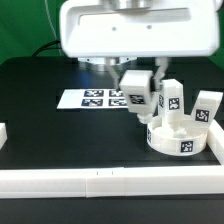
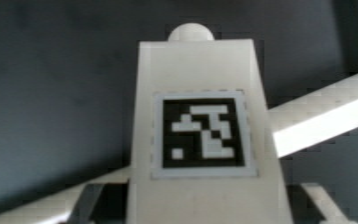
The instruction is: Assemble stool
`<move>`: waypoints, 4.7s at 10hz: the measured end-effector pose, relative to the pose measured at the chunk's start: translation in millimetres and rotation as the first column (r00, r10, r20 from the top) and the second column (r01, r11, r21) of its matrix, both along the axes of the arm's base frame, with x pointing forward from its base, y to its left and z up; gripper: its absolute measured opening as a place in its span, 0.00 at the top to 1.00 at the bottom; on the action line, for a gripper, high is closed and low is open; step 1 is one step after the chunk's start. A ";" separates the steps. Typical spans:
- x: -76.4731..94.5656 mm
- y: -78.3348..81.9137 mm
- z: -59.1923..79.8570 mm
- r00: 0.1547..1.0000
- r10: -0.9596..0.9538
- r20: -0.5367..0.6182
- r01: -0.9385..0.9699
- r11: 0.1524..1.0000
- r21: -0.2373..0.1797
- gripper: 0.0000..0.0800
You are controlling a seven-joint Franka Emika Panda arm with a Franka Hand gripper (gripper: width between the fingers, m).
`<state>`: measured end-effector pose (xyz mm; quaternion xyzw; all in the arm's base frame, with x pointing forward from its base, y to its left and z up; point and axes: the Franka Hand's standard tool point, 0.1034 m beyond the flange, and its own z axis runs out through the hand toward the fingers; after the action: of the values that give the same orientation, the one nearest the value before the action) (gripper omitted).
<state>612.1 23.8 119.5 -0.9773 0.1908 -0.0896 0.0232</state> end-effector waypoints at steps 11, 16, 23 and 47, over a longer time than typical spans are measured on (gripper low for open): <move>-23.3 20.5 -11.2 0.978 0.128 0.163 -0.117 0.990 -0.079 0.58; -46.9 37.7 -25.1 0.964 0.177 0.199 -0.158 0.981 -0.109 0.58; -46.5 33.4 -36.0 0.954 0.205 0.216 -0.178 0.974 -0.140 0.58; -41.6 21.7 -20.0 0.971 0.194 -0.140 -0.195 0.981 0.008 0.19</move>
Offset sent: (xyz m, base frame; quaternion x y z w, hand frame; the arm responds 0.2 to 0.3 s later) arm 0.0000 0.0000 0.0000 0.0000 0.0000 0.0000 1.0000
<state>570.5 45.5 99.5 -0.9952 0.0951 -0.0185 0.0155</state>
